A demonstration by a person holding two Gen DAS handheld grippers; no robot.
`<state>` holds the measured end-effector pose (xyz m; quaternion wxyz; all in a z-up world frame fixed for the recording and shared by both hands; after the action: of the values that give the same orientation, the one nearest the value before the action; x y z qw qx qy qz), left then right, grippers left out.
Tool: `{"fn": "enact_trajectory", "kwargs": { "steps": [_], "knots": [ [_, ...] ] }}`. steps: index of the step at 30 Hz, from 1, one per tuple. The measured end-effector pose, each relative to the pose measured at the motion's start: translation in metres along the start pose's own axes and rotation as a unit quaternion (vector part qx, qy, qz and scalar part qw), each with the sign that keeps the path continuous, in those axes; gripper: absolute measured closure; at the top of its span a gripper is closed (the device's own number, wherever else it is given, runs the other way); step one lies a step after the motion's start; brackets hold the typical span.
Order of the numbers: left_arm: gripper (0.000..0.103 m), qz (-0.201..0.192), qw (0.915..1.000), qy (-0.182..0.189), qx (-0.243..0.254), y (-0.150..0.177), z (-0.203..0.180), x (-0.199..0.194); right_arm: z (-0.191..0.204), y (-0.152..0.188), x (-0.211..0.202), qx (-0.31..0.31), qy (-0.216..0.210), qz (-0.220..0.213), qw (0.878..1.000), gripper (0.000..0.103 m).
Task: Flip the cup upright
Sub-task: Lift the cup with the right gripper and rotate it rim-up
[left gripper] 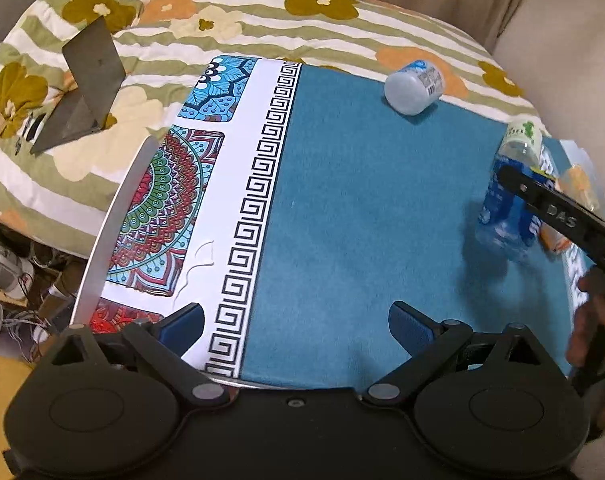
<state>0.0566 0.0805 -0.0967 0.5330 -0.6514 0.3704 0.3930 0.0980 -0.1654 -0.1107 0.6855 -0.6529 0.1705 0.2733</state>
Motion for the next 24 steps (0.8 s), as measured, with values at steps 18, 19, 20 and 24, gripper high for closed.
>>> {"fn": "enact_trajectory", "kwargs": {
  "steps": [18, 19, 20, 24],
  "knots": [
    [0.003, 0.006, 0.9994, -0.002, 0.034, 0.020, -0.001, 0.009, 0.022, 0.038, -0.005, -0.054, 0.029, -0.064, 0.996, 0.026],
    [0.003, 0.005, 0.9994, -0.001, 0.035, 0.020, -0.002, 0.008, 0.022, 0.038, -0.007, -0.054, 0.028, -0.061, 0.996, 0.026],
    [0.003, 0.005, 0.9993, -0.001, 0.036, 0.020, -0.003, 0.007, 0.022, 0.039, -0.008, -0.054, 0.027, -0.057, 0.997, 0.026],
    [0.003, 0.004, 0.9994, 0.002, 0.035, 0.020, -0.005, 0.004, 0.023, 0.038, -0.013, -0.053, 0.025, -0.030, 0.998, 0.026]
  ]
}}
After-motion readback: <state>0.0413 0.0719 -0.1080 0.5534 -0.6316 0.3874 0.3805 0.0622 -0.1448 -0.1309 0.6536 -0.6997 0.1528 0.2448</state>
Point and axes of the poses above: each gripper's, at about its wrist camera, not at the fingertips, and x roughly the way its jaws point, z to its left, y to its underside, the point moved 3 cm from there along x, roughly the way its jaws point, and after that the axes turned 8 degrees about -x, right-handed, at the moved point
